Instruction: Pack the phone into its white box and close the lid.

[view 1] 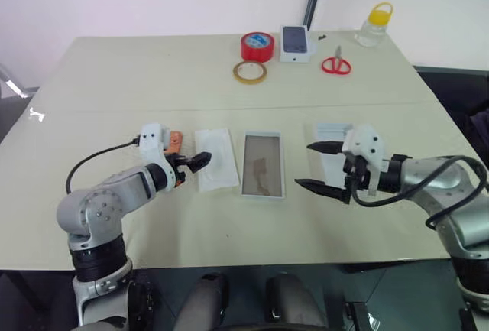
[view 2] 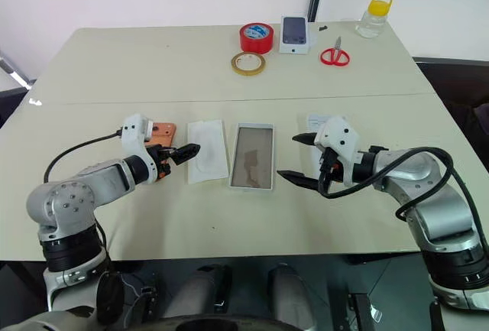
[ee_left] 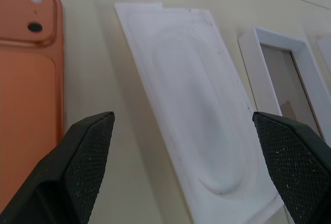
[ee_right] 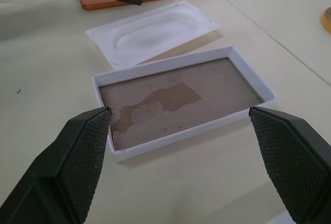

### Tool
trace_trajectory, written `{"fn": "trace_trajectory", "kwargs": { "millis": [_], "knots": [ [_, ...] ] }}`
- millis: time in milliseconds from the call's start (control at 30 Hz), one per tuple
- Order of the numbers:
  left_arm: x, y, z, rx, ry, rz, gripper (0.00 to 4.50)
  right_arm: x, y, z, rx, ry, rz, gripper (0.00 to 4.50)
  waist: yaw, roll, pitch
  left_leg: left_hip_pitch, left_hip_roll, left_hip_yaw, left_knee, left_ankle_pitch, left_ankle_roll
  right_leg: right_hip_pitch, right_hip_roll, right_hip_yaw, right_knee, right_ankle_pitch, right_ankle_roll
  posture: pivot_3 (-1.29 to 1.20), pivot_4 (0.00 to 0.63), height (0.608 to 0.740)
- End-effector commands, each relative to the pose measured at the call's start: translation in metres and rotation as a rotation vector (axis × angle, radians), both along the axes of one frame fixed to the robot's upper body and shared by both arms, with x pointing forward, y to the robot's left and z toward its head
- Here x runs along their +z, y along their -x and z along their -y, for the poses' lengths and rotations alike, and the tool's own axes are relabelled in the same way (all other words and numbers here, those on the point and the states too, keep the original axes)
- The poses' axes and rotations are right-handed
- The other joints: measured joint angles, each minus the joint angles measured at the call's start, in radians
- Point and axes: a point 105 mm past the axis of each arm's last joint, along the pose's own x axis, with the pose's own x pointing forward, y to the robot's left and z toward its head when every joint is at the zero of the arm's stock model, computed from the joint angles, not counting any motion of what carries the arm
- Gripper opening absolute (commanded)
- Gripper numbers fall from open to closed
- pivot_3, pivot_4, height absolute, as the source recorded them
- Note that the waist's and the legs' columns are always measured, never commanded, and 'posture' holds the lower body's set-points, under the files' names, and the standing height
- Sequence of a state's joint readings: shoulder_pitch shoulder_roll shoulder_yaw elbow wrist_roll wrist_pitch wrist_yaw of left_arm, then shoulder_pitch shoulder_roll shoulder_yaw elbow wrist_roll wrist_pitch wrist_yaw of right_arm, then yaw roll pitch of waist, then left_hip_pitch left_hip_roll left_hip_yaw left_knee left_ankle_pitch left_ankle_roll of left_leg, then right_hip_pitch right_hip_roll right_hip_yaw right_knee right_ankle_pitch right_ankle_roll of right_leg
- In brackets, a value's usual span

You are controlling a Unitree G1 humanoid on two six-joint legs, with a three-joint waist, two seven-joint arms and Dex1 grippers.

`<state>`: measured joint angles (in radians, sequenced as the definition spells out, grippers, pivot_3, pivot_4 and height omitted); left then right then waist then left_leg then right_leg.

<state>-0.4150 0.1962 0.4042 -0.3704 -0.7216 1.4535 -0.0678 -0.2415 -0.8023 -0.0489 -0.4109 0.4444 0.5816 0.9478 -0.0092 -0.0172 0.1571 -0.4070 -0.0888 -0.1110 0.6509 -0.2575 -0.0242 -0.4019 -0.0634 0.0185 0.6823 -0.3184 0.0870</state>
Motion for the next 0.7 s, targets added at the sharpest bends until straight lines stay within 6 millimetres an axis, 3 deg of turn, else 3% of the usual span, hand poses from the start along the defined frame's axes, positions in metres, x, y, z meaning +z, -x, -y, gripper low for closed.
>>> {"fn": "trace_trajectory", "kwargs": {
  "millis": [33,267,367,600,700],
  "knots": [
    [-0.004,0.001,0.001,0.013,-0.006,-0.055,4.50,0.009,0.001,-0.012,0.053,-0.022,0.046,4.46,-0.003,0.000,0.000,0.000,0.000,0.000,0.000,0.000,0.000,0.000,0.000,0.000,0.000,0.000,0.000,0.00,0.150,0.740],
    [-0.012,0.002,0.015,0.019,0.084,-0.098,4.50,0.009,-0.004,-0.023,0.094,-0.031,0.058,4.46,0.001,0.000,0.000,0.000,0.000,0.000,0.000,0.001,-0.001,0.000,0.000,0.000,0.000,0.000,0.000,0.00,0.150,0.740],
    [-0.013,0.002,0.016,0.028,0.101,-0.097,3.63,0.007,-0.004,-0.024,0.094,-0.030,0.058,4.50,0.003,0.000,0.000,0.000,0.000,0.000,0.000,0.001,-0.001,0.000,0.000,0.000,0.000,0.000,0.000,0.00,0.150,0.740],
    [-0.012,-0.004,0.005,0.078,0.109,-0.085,0.20,0.005,0.001,-0.023,0.085,-0.032,0.052,4.50,0.000,0.000,0.000,0.000,0.000,0.000,0.000,0.001,-0.001,0.000,0.000,0.000,0.000,0.000,0.000,0.00,0.150,0.740],
    [-0.007,-0.009,-0.002,0.110,0.129,-0.062,0.07,0.004,0.003,-0.025,0.086,-0.028,0.053,4.50,-0.001,0.000,0.000,0.000,0.000,0.000,0.000,0.001,-0.001,0.000,0.000,0.000,0.000,0.000,0.000,0.00,0.150,0.740]
  ]
}}
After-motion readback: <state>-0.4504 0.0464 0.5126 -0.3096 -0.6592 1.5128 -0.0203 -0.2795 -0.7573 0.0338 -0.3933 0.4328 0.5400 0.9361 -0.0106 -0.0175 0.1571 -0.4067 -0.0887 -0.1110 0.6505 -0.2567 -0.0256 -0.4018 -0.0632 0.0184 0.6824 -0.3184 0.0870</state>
